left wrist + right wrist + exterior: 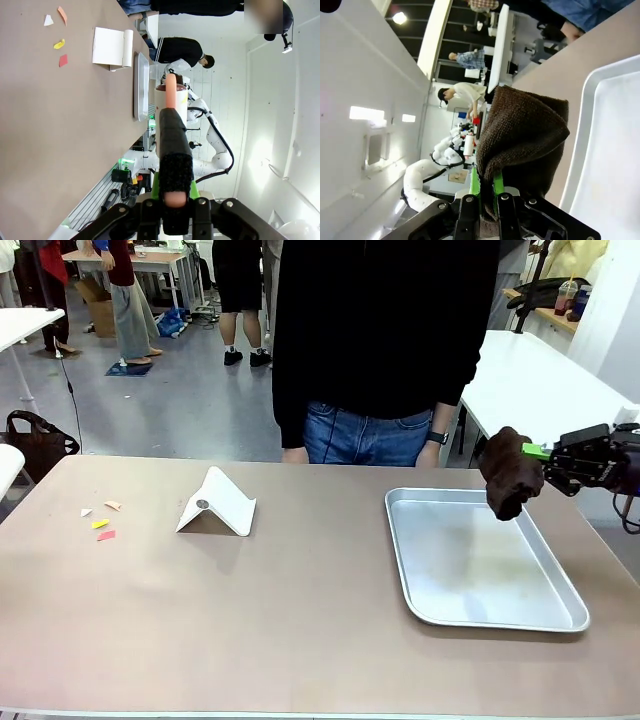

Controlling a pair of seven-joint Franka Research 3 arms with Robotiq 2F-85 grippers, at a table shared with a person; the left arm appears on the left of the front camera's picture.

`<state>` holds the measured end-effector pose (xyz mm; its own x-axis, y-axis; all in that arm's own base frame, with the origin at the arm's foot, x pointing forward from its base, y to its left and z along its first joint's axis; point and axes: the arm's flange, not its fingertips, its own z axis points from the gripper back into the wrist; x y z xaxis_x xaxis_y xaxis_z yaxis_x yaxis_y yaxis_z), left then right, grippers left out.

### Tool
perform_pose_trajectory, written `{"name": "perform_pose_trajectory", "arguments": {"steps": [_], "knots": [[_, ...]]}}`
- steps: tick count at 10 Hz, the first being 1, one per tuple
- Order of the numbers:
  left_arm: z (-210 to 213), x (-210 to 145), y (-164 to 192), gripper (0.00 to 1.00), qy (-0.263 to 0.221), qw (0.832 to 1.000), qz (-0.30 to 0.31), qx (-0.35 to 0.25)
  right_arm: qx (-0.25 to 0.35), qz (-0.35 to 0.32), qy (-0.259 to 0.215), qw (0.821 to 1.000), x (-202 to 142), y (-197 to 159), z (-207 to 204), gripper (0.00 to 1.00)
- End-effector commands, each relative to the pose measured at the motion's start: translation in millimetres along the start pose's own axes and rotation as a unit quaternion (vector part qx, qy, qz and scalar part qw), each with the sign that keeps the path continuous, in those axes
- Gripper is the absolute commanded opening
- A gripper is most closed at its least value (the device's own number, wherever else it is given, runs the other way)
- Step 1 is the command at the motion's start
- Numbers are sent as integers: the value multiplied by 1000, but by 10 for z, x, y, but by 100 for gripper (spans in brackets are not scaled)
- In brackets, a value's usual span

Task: Clean the surface of the table.
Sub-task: If a person points to the right, clean the right side of the table with your right hand, and if they point to the left, clean the left side with your left hand, then clean the area not pointed to by the person.

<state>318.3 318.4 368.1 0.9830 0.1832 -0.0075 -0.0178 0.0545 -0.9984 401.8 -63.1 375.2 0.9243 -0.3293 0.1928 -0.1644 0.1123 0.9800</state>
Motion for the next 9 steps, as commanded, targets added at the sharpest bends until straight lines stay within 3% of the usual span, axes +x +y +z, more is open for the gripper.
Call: {"name": "perform_pose_trajectory", "arguments": {"steps": [1,9], "knots": [[-14,-20,-31,7,-2,1000,-9,-5,-8,-16,26,1000,-11,28,-95,11],[-14,-20,-31,7,-2,1000,-9,-5,-8,-16,26,1000,-11,28,-95,11]]}}
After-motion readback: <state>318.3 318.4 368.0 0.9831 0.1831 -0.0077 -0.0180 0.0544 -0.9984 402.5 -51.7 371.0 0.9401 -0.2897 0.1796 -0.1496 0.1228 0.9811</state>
